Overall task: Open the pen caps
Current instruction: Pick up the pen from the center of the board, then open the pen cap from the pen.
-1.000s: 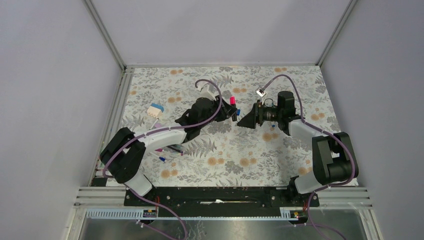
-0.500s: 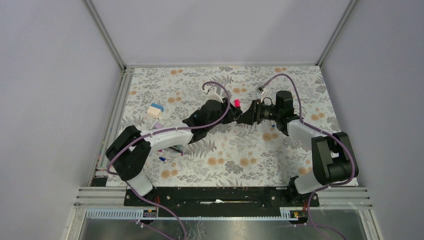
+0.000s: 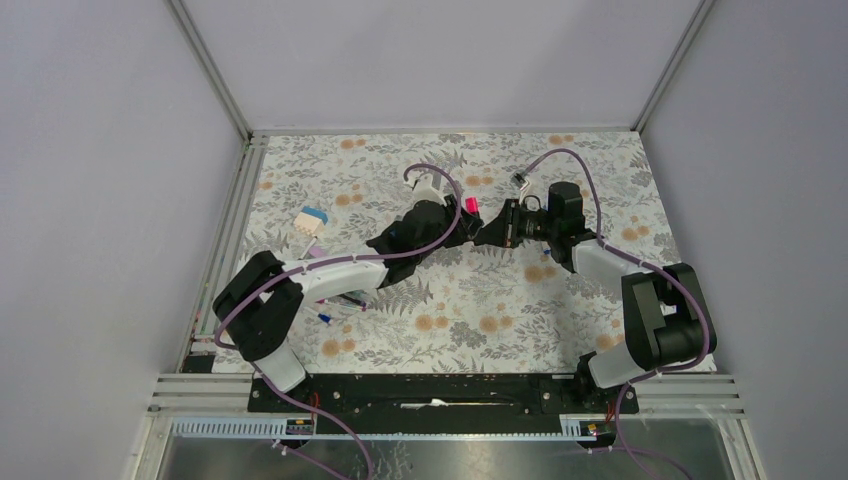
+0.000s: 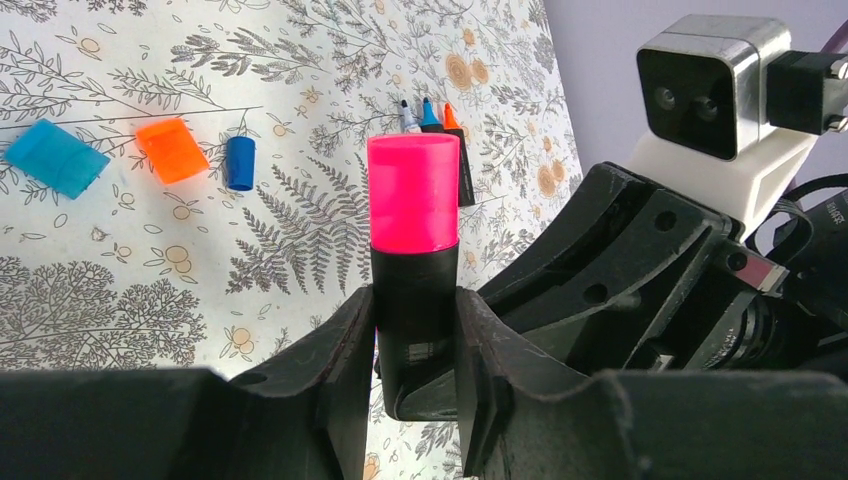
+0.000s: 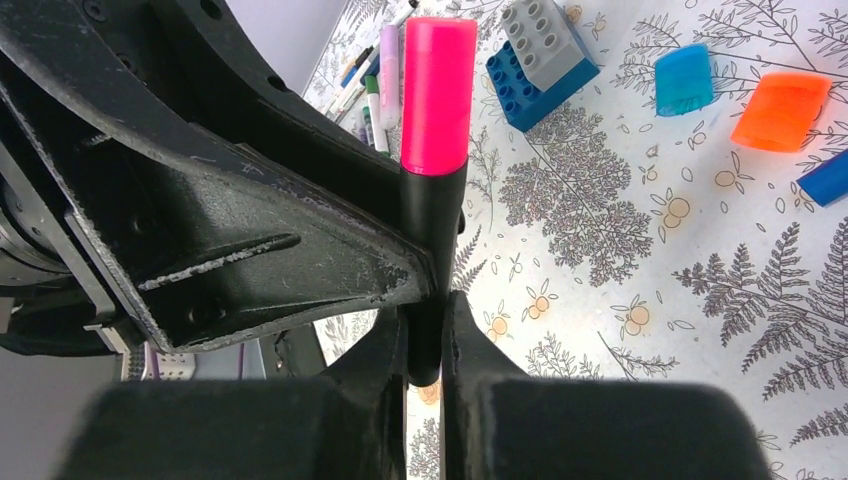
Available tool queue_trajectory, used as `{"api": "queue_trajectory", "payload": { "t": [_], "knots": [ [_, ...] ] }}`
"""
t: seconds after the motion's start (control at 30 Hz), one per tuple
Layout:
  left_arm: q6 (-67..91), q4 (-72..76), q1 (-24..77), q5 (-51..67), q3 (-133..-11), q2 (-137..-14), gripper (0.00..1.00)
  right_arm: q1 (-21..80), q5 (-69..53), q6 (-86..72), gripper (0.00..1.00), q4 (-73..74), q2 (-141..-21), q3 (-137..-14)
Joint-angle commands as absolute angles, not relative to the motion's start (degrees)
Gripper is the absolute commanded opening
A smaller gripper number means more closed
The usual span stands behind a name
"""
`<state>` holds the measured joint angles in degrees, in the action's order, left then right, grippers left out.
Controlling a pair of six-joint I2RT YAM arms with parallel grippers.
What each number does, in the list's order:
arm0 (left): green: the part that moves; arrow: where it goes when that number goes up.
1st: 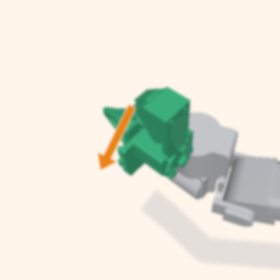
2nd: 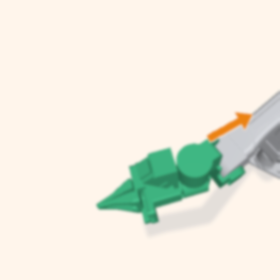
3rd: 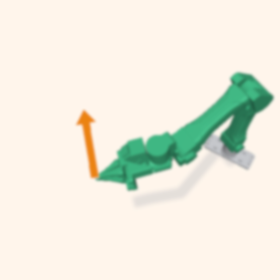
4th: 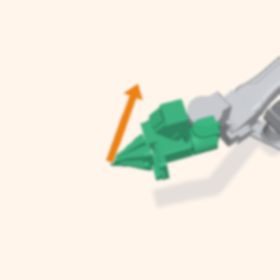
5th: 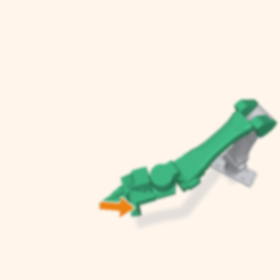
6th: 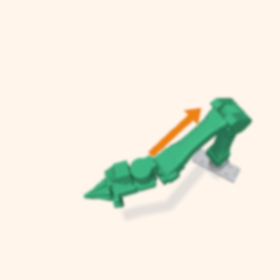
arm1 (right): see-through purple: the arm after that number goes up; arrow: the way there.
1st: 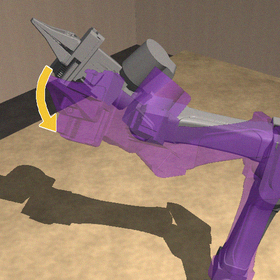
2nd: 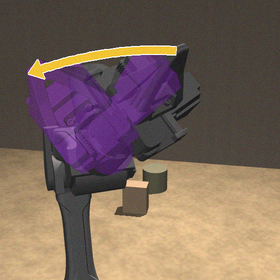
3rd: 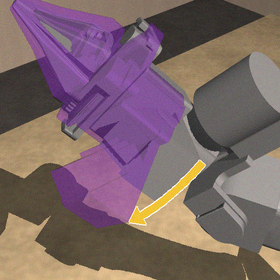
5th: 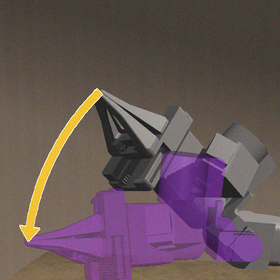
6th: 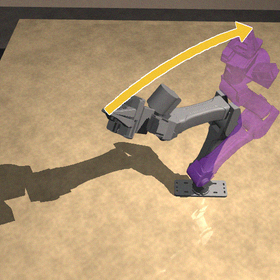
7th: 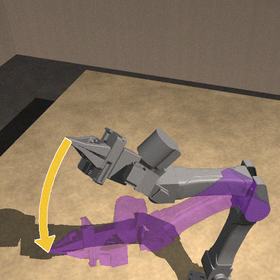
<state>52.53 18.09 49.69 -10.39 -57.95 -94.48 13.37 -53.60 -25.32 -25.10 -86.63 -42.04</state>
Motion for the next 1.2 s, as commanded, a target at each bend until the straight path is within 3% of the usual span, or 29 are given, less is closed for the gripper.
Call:
{"api": "queue_trajectory", "payload": {
  "t": [0.0,0.07,0.13,0.33,0.53,0.7,0.9,1.17],
  "knots": [
    [53.3,23.9,51.5,-7.7,-59.4,-93.1,0.15,13.9,-53.3,-23.5,0.0,-25.0,-86.8,-44.5],
    [51.4,23.9,51.4,-7.6,-58.9,-91.8,0.39,13.8,-54.7,-21.5,0.0,-23.4,-86.8,-45.2],
    [48.6,24.5,50.6,-6.8,-58.1,-89.6,0.57,13.6,-57.3,-19.4,0.0,-22.1,-86.7,-45.7],
    [40.8,26.1,46.4,-1.9,-52.9,-81.2,0.97,12.7,-66.5,-14.8,0.0,-18.1,-88.1,-48.2],
    [35.4,31.0,41.4,5.0,-45.9,-73.1,0.99,12.7,-71.5,-12.8,0.0,-18.2,-88.4,-48.3],
    [38.8,45.8,35.6,19.3,-38.3,-70.0,0.99,12.7,-77.5,-15.9,0.0,-23.0,-89.3,-47.5],
    [45.7,52.7,33.7,31.1,-40.0,-76.1,0.99,13.1,-80.3,-22.3,0.0,-31.5,-89.3,-45.6],
    [56.3,63.2,33.7,35.8,-43.0,-86.9,0.99,13.7,-81.2,-22.4,0.0,-31.6,-89.3,-45.7]
  ]
}}
